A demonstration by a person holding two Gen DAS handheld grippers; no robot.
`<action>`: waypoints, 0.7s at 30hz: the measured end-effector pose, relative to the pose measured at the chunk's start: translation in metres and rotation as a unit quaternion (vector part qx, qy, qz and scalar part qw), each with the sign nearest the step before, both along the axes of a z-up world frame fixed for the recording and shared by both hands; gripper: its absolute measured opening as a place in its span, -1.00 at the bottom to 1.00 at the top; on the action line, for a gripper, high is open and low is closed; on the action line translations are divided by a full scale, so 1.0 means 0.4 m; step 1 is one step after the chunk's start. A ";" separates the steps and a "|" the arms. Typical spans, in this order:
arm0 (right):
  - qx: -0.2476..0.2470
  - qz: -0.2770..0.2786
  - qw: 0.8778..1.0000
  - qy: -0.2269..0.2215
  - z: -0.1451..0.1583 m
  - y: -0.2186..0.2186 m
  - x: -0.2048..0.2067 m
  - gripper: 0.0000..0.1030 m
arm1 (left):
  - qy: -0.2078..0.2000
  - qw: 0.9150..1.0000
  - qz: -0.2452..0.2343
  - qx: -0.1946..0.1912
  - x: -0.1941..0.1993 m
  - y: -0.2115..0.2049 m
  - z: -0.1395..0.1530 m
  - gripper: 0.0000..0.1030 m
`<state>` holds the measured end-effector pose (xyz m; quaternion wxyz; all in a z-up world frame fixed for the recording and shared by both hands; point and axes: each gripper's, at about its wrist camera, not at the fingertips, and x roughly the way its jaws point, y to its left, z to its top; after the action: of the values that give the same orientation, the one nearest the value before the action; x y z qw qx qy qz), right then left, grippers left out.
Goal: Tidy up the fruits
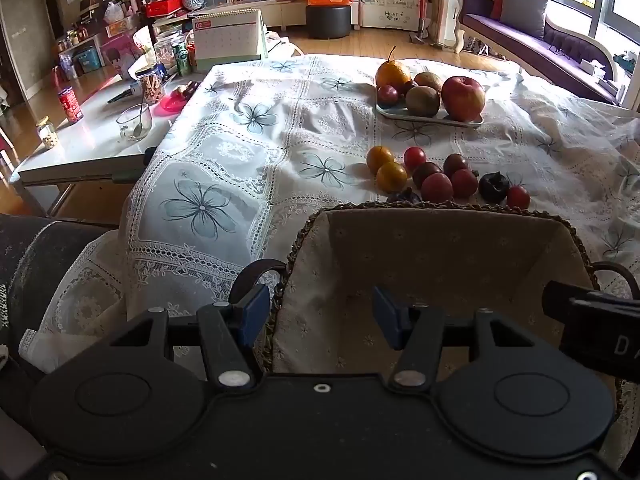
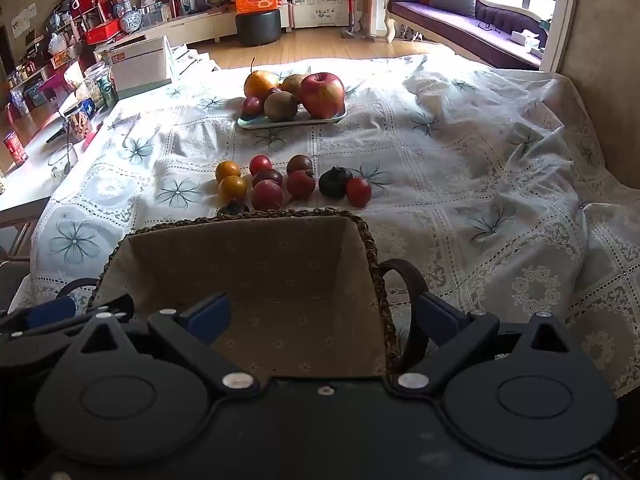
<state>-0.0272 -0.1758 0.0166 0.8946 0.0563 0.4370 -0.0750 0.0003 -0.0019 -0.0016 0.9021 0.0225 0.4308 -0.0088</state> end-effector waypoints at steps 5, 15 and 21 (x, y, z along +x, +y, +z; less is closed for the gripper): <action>0.001 0.000 1.000 -0.001 -0.001 0.001 0.000 1.00 | -0.003 1.000 0.002 -0.006 0.011 0.011 0.008 0.18; -0.001 -0.001 1.000 0.000 -0.001 0.003 0.000 1.00 | -0.005 1.000 0.000 -0.004 -0.004 0.003 0.004 0.18; -0.001 -0.001 1.000 0.000 -0.001 0.009 0.000 1.00 | -0.002 1.000 -0.001 -0.005 -0.007 0.002 0.003 0.18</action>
<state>-0.0272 -0.1724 0.0163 0.8944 0.0560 0.4370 -0.0764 -0.0025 -0.0011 -0.0005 0.9029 0.0187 0.4294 -0.0115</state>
